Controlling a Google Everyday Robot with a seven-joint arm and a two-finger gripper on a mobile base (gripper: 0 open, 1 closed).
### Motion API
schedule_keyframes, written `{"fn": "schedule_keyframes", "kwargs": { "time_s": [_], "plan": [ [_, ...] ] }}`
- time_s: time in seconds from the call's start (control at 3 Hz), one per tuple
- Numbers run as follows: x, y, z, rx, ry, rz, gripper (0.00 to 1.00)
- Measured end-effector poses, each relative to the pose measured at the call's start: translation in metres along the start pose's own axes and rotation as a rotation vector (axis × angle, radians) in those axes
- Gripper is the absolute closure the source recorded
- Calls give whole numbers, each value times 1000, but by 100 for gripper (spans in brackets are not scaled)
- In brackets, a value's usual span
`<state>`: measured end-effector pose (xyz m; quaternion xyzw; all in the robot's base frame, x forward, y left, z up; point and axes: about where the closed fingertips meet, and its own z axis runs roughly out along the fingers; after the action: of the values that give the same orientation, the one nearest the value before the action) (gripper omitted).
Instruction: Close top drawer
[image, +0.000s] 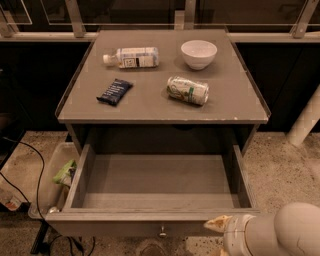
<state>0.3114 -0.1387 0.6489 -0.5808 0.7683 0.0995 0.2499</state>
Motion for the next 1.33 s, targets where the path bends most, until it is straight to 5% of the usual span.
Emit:
{"fn": "schedule_keyframes", "kwargs": {
  "time_s": [0.33,0.67,1.33],
  "plan": [
    [-1,-10,7,34,-13,13,0],
    [-1,-9,7,34,-13,13,18],
    [6,-107,21,153,-55,82,64]
  ]
}}
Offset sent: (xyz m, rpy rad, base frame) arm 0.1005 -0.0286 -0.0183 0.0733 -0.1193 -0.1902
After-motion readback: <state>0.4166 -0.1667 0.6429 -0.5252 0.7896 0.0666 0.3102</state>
